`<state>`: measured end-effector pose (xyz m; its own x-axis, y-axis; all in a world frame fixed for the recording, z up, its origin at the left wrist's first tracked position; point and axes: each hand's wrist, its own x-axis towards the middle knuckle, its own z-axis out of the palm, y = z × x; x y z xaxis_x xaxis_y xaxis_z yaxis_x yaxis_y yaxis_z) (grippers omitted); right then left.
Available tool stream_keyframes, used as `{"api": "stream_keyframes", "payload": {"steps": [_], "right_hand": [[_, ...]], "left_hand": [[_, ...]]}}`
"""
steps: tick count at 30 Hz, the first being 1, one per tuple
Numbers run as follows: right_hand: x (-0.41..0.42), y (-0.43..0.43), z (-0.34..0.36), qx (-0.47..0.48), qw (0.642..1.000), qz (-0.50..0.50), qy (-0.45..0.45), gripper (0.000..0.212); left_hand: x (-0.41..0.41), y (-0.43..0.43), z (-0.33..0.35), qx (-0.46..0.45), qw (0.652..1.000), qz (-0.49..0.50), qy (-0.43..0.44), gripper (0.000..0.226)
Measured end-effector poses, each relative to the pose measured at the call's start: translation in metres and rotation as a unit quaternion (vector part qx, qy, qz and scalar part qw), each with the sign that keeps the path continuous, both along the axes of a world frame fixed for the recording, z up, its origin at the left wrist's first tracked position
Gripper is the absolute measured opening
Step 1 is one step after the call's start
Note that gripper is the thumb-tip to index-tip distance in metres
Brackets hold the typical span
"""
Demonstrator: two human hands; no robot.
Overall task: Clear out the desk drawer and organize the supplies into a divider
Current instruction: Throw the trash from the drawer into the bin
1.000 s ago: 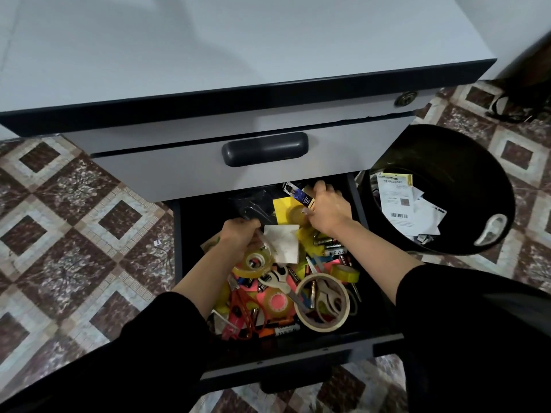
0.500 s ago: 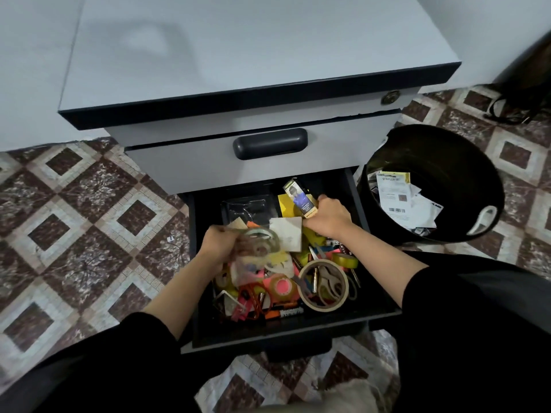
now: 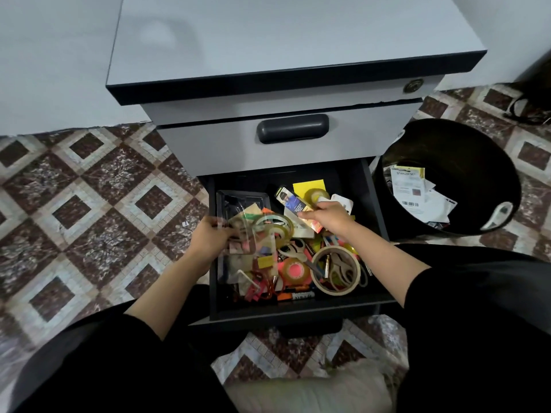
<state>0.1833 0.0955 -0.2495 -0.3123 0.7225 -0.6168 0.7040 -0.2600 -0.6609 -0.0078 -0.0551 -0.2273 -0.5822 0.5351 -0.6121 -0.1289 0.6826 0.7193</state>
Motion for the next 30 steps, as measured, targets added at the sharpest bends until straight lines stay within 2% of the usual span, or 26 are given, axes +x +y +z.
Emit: {"api": "stream_keyframes", "payload": {"steps": [6,9,10,13,17,19,21,25,30], "right_hand": [[-0.003,-0.002,-0.008,0.006,0.999,-0.021,-0.024,0.043],[-0.001,0.000,-0.008,0.004,0.999,-0.042,-0.013,0.059],[0.000,0.000,-0.007,0.010,0.999,-0.037,-0.013,0.058],[0.004,0.001,-0.007,0.031,0.999,-0.030,-0.027,0.048],[0.014,0.004,0.001,0.036,0.998,-0.040,-0.039,0.017],[0.022,0.005,0.006,0.043,0.997,-0.053,-0.034,0.023],[0.029,0.007,0.013,0.024,0.997,-0.071,-0.011,0.020],[0.045,0.010,0.036,-0.008,0.995,-0.097,0.009,0.030],[0.074,0.010,0.068,-0.016,0.994,-0.106,0.021,0.025]], "left_hand": [[-0.003,-0.002,0.000,-0.005,1.000,-0.012,-0.001,0.023],[-0.004,-0.002,-0.001,-0.008,1.000,-0.010,-0.005,0.023],[-0.003,-0.001,-0.001,-0.004,1.000,-0.005,-0.010,0.021],[0.002,-0.001,0.003,0.005,1.000,0.008,-0.026,0.014],[0.006,0.000,0.008,0.019,0.999,0.015,-0.044,0.016],[0.009,0.001,0.013,0.022,0.999,0.014,-0.046,0.011],[0.014,0.001,0.019,0.024,0.999,0.005,-0.040,0.004],[0.025,0.003,0.032,0.004,1.000,-0.019,-0.001,0.016],[0.048,0.009,0.047,0.016,0.998,-0.055,0.005,0.018]]}}
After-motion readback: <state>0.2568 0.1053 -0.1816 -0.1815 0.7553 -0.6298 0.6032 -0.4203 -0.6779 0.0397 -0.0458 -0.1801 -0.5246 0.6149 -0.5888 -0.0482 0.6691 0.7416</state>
